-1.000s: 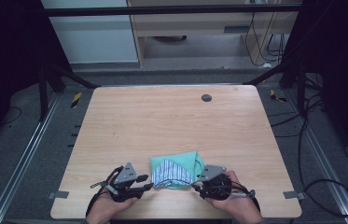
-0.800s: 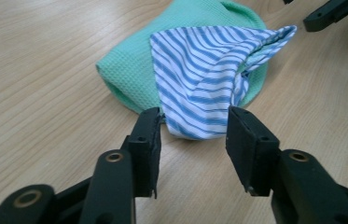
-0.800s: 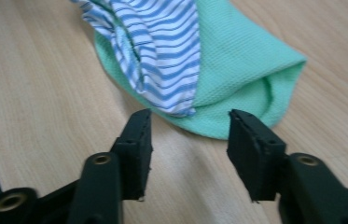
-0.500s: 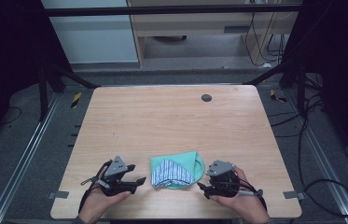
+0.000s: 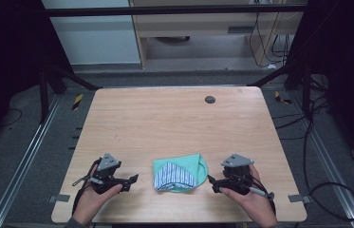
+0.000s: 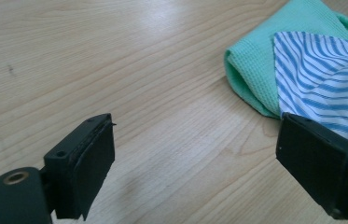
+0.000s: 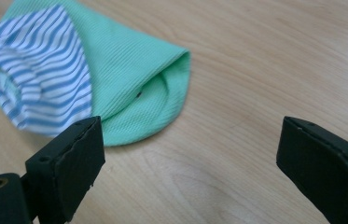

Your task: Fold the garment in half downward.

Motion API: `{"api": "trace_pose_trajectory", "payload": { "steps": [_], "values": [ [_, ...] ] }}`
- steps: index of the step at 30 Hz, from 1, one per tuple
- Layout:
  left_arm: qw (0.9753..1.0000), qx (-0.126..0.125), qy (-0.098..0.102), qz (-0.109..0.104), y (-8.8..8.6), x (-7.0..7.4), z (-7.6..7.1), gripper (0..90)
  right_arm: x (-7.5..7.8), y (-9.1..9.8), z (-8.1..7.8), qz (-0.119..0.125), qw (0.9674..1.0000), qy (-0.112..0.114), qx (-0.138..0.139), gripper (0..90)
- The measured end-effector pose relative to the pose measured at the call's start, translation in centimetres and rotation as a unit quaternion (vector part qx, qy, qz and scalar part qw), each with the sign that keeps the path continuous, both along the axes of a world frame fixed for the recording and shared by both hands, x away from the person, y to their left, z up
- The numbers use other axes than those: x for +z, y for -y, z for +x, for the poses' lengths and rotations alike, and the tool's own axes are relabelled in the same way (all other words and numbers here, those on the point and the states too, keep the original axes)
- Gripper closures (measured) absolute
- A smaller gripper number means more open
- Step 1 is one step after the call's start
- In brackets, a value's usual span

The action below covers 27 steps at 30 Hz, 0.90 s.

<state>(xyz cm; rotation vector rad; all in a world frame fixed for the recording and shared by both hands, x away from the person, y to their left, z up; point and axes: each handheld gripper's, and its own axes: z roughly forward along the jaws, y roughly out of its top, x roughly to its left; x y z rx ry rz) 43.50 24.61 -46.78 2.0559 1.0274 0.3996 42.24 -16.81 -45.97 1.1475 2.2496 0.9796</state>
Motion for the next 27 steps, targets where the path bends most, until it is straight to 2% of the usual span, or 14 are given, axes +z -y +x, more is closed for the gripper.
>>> {"api": "trace_pose_trajectory", "payload": {
  "steps": [3,4,7,10,14,16,17,19,20,21,25,27],
  "values": [
    [0.9999,-0.004,0.009,-0.003,-1.7,1.2,0.4,8.1,0.4,0.6,0.2,0.016,0.9996,0.003,-0.025,7.3],
    [0.9999,0.000,0.012,-0.007,-2.1,1.5,0.6,6.7,0.5,0.8,0.3,0.019,0.9993,0.008,-0.031,7.2],
    [0.9999,0.012,0.011,-0.004,-3.4,2.7,1.3,5.1,1.1,1.4,0.9,0.029,0.9985,0.020,-0.042,7.2],
    [0.9994,0.029,0.010,-0.014,-4.3,3.3,2.1,5.3,1.6,1.9,2.2,0.040,0.9970,0.022,-0.063,7.2],
    [0.9982,0.057,0.009,-0.018,-5.0,3.4,3.7,6.9,2.1,2.0,4.0,0.031,0.9961,0.016,-0.081,7.3],
    [0.9976,0.066,0.001,-0.020,-5.2,3.3,4.6,6.9,2.5,2.1,5.0,0.030,0.9959,0.015,-0.084,7.3],
    [0.9974,0.068,-0.004,-0.024,-5.4,3.3,5.1,7.0,2.6,2.1,5.3,0.027,0.9959,0.016,-0.084,7.3],
    [0.9955,0.083,-0.018,-0.042,-5.8,3.0,6.0,7.5,3.0,2.2,6.1,0.029,0.9953,0.019,-0.090,7.3],
    [0.9955,0.083,-0.018,-0.042,-5.8,3.0,6.0,8.4,3.0,2.2,6.1,0.029,0.9953,0.019,-0.090,7.3],
    [0.9951,0.088,-0.019,-0.041,-5.8,2.9,6.2,8.4,3.1,2.3,6.9,0.028,0.9942,0.022,-0.101,7.3],
    [0.9947,0.097,-0.023,-0.023,-5.9,2.4,7.1,8.8,2.6,2.3,8.3,0.019,0.9931,0.022,-0.113,7.5],
    [0.9947,0.100,-0.023,-0.010,-5.8,2.1,7.8,8.9,2.1,2.3,9.0,0.015,0.9932,0.013,-0.114,7.5]
  ]
}}
